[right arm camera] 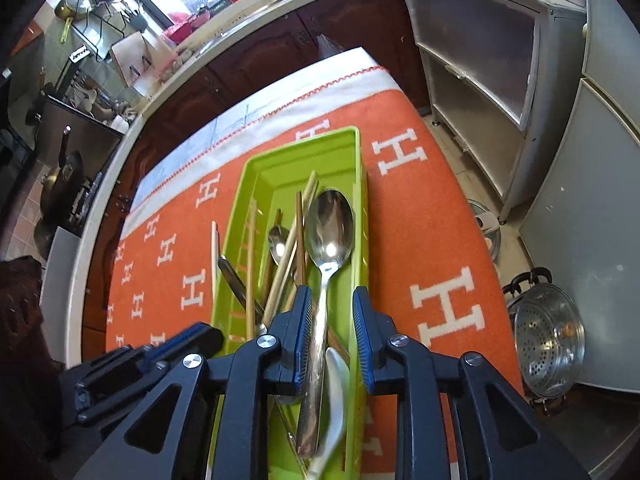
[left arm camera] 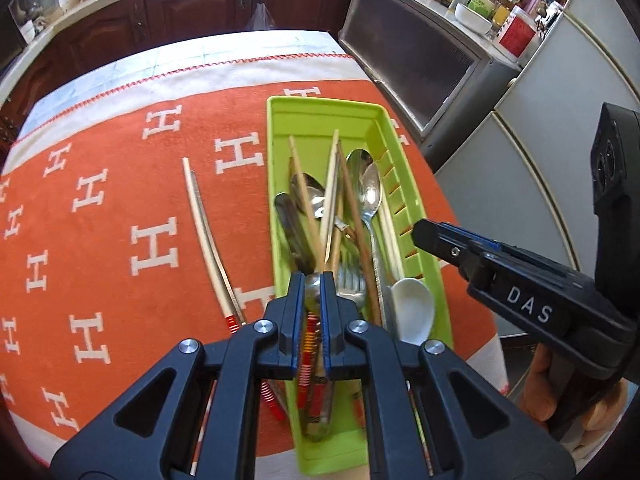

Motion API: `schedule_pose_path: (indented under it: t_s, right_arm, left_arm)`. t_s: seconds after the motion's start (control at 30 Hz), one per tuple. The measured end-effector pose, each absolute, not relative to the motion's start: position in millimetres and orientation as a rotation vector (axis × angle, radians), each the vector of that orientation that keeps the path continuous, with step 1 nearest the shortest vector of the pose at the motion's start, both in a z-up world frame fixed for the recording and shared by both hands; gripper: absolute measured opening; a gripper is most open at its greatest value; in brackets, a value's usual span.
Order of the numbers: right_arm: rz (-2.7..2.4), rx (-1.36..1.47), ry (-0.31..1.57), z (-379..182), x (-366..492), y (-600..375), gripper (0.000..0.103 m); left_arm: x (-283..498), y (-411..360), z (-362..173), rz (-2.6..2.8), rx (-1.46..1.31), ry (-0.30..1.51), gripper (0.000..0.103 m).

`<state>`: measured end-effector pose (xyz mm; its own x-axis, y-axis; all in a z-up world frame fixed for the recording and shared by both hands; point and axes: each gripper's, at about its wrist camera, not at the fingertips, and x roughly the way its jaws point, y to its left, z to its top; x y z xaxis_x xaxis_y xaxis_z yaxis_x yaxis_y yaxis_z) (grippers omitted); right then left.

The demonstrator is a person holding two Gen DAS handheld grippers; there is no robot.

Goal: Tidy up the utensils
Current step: 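Lower the spoon and chopstick into the tray and open both tools, then grasp the thin metal chopstick with the right tool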

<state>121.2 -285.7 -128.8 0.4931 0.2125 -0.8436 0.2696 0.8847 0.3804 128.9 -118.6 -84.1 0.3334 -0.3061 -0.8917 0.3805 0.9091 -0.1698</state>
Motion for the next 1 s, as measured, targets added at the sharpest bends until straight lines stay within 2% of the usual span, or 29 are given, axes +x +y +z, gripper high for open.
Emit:
schedule_pose_path:
  t_s: [0.33, 0.53, 0.8, 1.0]
  right_arm:
    - [0.003, 0.479, 1.067, -121.4, 87.8, -267.3, 0.024]
    - [0.05, 0.434, 1.072, -114.6, 76.7, -246.3, 0.024]
    - [0.156, 0.367, 1.081, -102.7, 81.8, -204.4, 0.024]
    - [0.243, 0.33, 1.104, -84.6, 101.8, -165.6, 0.024]
  left_arm:
    - [116.6, -77.7, -69.4, -0.37, 0.099, 1.127, 0.006]
    - [114.6, -26.7, -61.0, -0.249, 0.076, 1.103, 0.006]
    - [118.0, 30.5, -60.1, -0.125, 0.025, 1.091, 0.006]
    - [123.1, 43.7, -70.8, -0.099, 0.018, 1.096, 0.006]
